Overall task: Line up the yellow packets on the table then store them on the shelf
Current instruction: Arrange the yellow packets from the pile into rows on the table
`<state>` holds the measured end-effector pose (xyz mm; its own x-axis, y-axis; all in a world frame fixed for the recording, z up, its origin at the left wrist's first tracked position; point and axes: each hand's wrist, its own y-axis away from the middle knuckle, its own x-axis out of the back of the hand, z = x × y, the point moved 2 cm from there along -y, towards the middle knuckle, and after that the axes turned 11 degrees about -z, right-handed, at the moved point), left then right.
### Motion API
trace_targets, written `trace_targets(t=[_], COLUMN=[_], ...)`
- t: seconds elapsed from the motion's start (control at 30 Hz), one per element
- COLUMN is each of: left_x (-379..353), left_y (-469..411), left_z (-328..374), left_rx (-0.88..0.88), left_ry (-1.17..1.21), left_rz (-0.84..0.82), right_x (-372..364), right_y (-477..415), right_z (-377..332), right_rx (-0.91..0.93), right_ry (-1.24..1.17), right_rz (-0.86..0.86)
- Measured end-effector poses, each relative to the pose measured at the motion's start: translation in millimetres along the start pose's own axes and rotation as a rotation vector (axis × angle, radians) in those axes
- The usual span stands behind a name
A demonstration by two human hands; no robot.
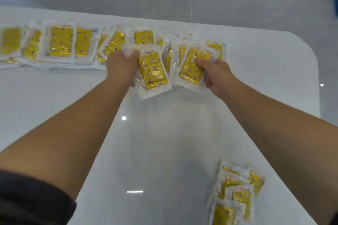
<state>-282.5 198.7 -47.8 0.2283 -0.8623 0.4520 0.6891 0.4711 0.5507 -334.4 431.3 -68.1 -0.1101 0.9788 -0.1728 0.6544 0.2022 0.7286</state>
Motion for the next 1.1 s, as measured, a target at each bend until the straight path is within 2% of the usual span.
trace_targets(t=[0.13, 0.3, 0.43, 0.5, 0.63, 0.87, 1.1], left_x=[-4.2, -8.8, 9.6, 31.7, 84.8, 182.9, 299.7], left_y=[-56.4, -85.0, -80.6, -76.2, -69.1, -66.6, -114.4], left_z=[29.2, 34.4, 36.2, 32.0, 13.1, -39.0, -79.9], left_rx=[-0.028, 0.022, -0.046, -0.083, -0.056, -0.014, -0.024], left_ry=[-0.237, -0.225, -0.372, -0.401, -0.367, -0.277, -0.23], left_rz=[0.046, 0.049, 0.117, 0.189, 0.318, 0.381, 0.257], right_x=[-17.0, -22.4, -20.0, -19.9, -38.1, -153.4, -308.1], right_y=[-34.5, -44.9, -33.2, -24.9, -7.4, 2.4, -16.3], right_z=[-23.4, -28.5, -31.8, -34.3, -35.5, -28.4, 0.2], right_rx=[0.083, 0.133, 0.174, 0.177, 0.149, 0.055, 0.108], right_ry=[0.207, 0.683, 0.681, 0.593, 0.502, 0.561, 0.607], right_rz=[0.154, 0.34, 0.382, 0.344, 0.145, -0.124, -0.074])
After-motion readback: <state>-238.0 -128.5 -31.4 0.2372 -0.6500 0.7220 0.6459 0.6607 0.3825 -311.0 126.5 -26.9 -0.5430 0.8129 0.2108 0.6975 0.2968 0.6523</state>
